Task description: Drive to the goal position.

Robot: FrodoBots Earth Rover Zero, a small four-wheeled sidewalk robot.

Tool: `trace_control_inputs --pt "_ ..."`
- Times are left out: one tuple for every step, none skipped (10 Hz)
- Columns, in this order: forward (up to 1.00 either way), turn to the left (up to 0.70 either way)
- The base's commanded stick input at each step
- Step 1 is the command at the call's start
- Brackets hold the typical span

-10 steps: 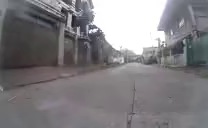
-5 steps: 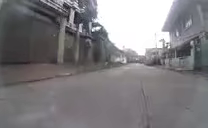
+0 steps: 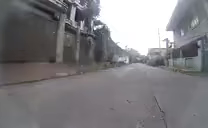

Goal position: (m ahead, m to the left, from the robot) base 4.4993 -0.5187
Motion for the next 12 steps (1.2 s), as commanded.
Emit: trace_control_inputs --pt "1.0 -0.37" --pt "1.0 -0.24" --pt "1.0 -0.09" --pt "1.0 0.0" --pt "1.0 0.0" --pt "1.0 0.0" --pt "1.0 0.0" --pt "1.0 0.0" --pt "1.0 0.0" --pt "1.0 0.0" --pt "1.0 0.0" --pt "1.0 0.0"
